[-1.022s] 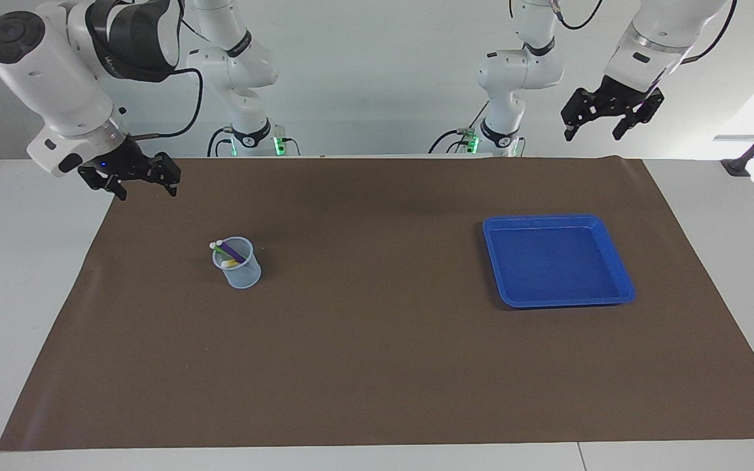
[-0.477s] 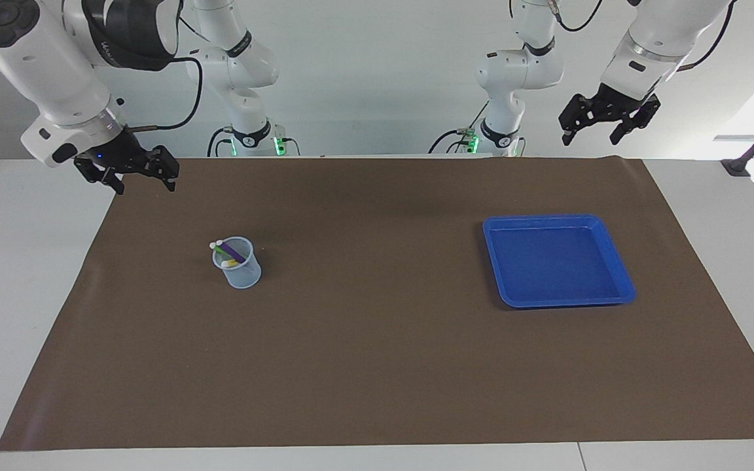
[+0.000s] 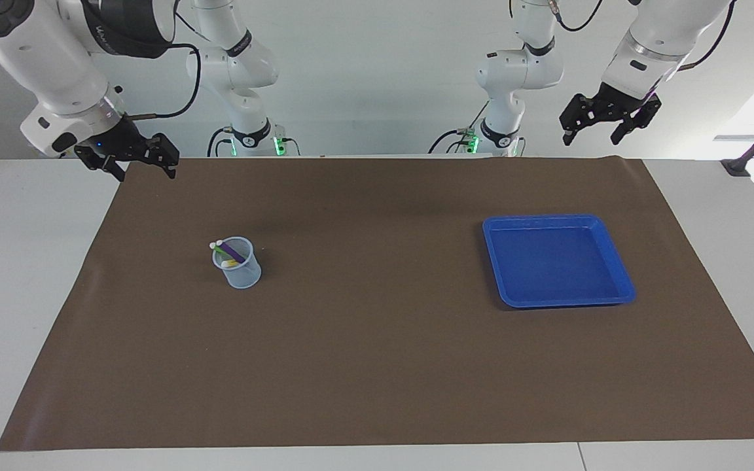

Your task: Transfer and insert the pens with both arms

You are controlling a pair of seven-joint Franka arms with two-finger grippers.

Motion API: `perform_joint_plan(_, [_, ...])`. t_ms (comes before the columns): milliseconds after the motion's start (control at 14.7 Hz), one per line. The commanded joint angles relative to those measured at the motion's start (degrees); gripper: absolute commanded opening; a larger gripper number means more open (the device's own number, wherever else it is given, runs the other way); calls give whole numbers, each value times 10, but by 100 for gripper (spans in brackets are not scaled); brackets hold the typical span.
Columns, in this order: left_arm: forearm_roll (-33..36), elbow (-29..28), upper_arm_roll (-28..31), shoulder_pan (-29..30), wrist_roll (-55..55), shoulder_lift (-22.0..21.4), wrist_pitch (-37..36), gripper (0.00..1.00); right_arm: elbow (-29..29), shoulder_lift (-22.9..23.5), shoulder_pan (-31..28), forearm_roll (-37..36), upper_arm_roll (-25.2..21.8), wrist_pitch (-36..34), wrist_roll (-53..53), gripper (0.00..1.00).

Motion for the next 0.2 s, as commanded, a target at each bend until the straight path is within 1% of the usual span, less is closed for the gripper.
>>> perform_joint_plan(0, [-8, -21, -3, 8, 6, -17, 14, 100, 4, 0, -6, -1, 8, -6, 10, 100])
perform_joint_plan(136, [-8, -21, -3, 9, 6, -17, 15, 100, 4, 0, -6, -1, 7, -6, 9, 100])
